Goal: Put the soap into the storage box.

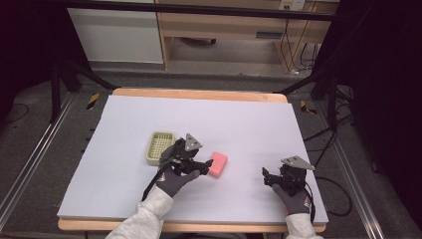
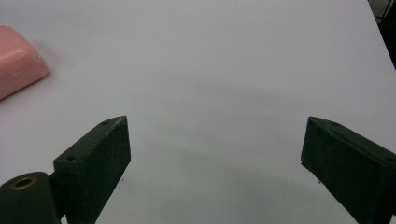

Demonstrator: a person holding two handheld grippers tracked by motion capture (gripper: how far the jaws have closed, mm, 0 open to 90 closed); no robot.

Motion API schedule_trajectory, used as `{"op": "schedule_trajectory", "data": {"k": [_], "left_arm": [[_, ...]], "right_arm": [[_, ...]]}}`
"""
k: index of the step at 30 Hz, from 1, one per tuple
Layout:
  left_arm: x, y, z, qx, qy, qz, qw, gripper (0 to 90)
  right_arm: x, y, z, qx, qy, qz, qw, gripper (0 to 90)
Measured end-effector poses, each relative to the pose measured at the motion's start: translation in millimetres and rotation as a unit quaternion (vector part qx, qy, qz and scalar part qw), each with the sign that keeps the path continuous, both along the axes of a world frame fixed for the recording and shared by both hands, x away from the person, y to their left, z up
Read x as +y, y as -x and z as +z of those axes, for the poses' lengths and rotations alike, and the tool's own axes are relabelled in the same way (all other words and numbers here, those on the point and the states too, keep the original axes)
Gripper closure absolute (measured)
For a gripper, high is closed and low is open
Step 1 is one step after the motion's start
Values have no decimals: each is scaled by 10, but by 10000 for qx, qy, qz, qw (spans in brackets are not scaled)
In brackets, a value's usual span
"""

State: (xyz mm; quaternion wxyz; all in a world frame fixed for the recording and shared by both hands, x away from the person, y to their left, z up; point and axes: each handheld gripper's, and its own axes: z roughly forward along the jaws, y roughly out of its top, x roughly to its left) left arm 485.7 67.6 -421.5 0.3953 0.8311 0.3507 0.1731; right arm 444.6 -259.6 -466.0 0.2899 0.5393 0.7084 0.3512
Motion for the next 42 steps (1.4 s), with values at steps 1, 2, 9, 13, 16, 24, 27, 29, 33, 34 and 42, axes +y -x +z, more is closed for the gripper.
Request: {"op": "schedule_trajectory", "data": {"k": [1, 2, 9, 13, 16, 24, 27, 29, 33, 34, 42], "left_arm": [[-18, 0, -9, 7, 2, -15, 10000, 219], [-33, -2, -18, 18, 6, -27, 10000, 218], [-137, -31, -77, 83, -103, -62, 9999, 216], [-203, -36, -112, 127, -148, -84, 9998, 211], [-247, -48, -137, 135, -221, -99, 9996, 206], [-310, -98, -196, 203, -358, -83, 9991, 191], [-343, -112, -213, 215, -387, -89, 9990, 186], [-373, -123, -235, 238, -380, -91, 9990, 185], [-442, -144, -284, 282, -439, -104, 9986, 181], [-459, -148, -297, 279, -442, -110, 9986, 180], [-521, -189, -381, 412, -539, -73, 9977, 186]], "right_arm": [[0, 1, 0, 4, 9, -3, 10000, 86], [0, 0, -1, 1, 8, -8, 10000, 86], [-1, 1, -2, 5, 3, -14, 10000, 86], [0, 1, -5, 14, 30, 0, 10000, 86], [3, 4, -5, 21, 26, 1, 10000, 86], [4, 4, -4, 24, 24, -5, 10000, 86], [3, 3, -5, 26, 26, -5, 10000, 86], [3, 4, -3, 21, 30, -1, 10000, 86], [4, -1, -8, 47, 7, -13, 10000, 86], [5, -2, -8, 50, 3, -16, 10000, 86], [5, -9, -16, 84, 11, -15, 10000, 87]]}}
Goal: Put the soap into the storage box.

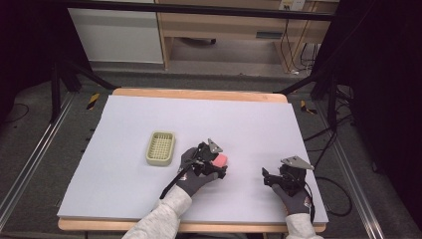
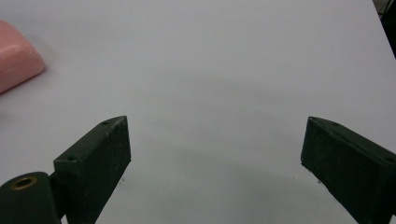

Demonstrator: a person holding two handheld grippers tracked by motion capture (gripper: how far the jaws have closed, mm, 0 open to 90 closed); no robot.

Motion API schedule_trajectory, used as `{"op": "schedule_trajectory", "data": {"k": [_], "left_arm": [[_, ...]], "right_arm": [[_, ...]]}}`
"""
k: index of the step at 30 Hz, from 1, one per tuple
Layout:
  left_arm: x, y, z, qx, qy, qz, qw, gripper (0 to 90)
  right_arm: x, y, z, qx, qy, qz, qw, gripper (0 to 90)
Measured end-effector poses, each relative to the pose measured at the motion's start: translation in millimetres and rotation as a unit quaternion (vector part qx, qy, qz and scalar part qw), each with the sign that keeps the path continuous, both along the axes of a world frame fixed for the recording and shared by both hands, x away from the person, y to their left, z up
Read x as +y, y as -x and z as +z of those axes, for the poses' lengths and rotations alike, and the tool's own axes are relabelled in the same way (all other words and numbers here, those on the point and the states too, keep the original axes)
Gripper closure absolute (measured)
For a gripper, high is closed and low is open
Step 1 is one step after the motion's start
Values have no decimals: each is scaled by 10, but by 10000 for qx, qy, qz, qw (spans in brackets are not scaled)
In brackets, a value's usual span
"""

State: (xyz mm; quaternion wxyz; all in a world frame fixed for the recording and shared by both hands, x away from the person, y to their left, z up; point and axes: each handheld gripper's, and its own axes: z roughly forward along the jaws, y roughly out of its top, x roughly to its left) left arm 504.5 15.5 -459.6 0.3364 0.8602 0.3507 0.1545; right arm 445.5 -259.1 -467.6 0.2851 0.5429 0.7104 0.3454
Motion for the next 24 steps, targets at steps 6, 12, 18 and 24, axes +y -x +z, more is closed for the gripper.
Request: {"op": "schedule_trajectory", "data": {"k": [6, 12, 18, 24], "left_arm": [[-26, 5, -39, 17, -42, 26, 10000, 242], [-23, -7, -69, 127, 26, 60, 9999, 273], [-36, -17, -93, 171, 11, 90, 9998, 266], [-43, -32, -130, 246, -84, 46, 9997, 280]], "right_arm": [[6, -4, -10, 44, 23, 8, 10000, 87], [5, -10, -16, 39, 30, 21, 10000, 88], [12, -11, -21, 58, 64, 23, 10000, 89], [15, -14, -27, 74, 61, 31, 9999, 89]]}}
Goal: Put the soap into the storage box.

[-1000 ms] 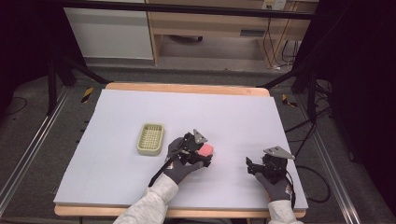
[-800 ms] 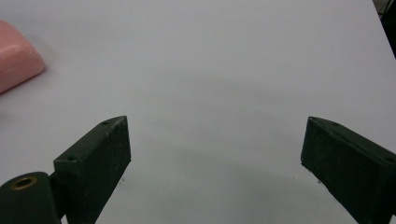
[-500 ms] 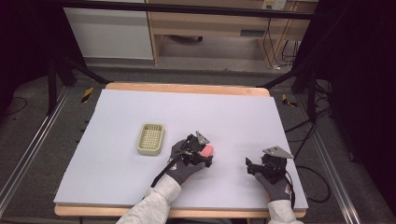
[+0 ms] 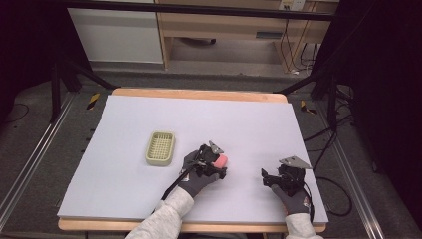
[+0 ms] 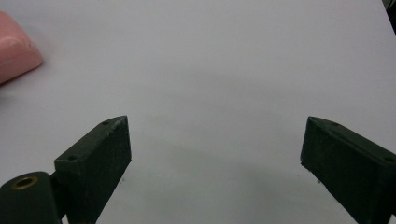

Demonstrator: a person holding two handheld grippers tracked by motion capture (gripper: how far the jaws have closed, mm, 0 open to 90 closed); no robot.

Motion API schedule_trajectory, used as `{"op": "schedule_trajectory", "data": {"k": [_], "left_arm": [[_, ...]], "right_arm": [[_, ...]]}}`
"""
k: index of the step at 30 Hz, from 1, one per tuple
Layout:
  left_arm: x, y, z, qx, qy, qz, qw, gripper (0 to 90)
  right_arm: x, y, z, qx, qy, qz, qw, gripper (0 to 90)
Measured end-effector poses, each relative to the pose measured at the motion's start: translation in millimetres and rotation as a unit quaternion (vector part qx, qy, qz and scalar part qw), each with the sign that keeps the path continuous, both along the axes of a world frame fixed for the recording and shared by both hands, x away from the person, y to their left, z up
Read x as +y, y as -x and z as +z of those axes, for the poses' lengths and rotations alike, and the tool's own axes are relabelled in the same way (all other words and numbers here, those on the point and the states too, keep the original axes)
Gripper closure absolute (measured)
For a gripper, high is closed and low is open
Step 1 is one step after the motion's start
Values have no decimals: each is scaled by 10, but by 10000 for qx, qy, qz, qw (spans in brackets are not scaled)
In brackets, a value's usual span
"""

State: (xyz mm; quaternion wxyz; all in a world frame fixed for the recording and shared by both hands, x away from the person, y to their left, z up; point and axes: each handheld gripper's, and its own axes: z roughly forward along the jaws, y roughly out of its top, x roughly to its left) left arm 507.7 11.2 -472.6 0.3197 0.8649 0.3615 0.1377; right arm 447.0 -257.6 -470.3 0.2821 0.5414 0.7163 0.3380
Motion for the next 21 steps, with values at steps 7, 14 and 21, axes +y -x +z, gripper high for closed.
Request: {"op": "schedule_trajectory", "data": {"k": [7, 14, 21], "left_arm": [[20, 1, 11, 29, -22, -2, 10000, 367], [21, 1, 13, 7, -51, -27, 10000, 369], [58, 4, 32, -49, -41, -11, 10000, 370]], "right_arm": [[-2, 1, 1, -5, 10, 3, 10000, 90], [0, -2, -4, 1, 16, 9, 10000, 90], [0, -2, -5, 1, 4, 13, 10000, 90]]}}
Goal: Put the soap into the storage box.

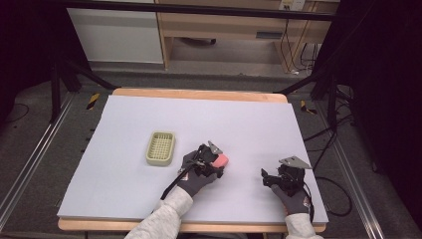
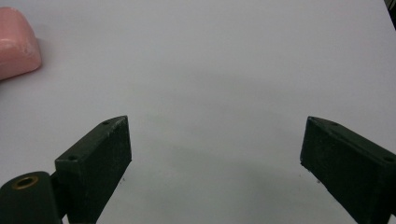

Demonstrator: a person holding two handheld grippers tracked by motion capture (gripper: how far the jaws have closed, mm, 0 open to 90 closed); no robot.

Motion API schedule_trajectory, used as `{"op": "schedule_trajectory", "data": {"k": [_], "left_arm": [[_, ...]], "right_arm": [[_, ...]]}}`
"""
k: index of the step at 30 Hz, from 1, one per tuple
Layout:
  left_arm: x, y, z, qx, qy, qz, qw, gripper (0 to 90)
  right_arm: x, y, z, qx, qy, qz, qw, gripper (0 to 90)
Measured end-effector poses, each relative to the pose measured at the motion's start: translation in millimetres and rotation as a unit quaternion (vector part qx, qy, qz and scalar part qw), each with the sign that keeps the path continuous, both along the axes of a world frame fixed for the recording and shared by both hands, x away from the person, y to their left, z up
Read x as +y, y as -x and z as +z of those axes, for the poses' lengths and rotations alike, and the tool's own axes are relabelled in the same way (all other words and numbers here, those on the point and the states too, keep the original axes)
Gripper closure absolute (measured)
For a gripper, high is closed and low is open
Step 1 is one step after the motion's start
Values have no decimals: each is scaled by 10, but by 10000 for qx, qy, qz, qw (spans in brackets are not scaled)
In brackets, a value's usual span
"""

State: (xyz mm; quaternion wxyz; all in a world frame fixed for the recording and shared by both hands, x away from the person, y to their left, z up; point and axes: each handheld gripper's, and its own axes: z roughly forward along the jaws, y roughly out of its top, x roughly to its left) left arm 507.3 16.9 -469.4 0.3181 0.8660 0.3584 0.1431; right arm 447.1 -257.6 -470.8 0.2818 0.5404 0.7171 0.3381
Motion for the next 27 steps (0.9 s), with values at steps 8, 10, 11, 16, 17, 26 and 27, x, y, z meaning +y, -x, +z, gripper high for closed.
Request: {"op": "schedule_trajectory", "data": {"k": [8, 10, 11, 16, 17, 26, 27], "left_arm": [[98, 49, 111, -54, 83, -48, 9999, 370], [119, 68, 133, -59, 97, -67, 9999, 370], [129, 78, 143, -72, 106, -72, 9999, 370], [198, 124, 208, -101, 139, -96, 9998, 370], [213, 131, 220, -119, 146, -92, 9998, 370], [387, 169, 309, -136, 237, -49, 9996, 370], [405, 174, 316, -143, 247, -31, 9996, 370]], "right_arm": [[0, 1, -2, 6, 3, -13, 10000, 90], [0, 0, -3, 10, 3, -18, 10000, 90], [0, 0, -3, 7, 4, -20, 10000, 91], [-3, 6, 2, -7, 8, -32, 10000, 90], [-2, 6, 0, -14, 7, -30, 10000, 90], [-2, 9, 1, -29, 15, -46, 10000, 89], [-2, 9, 1, -29, 15, -46, 10000, 89]]}}
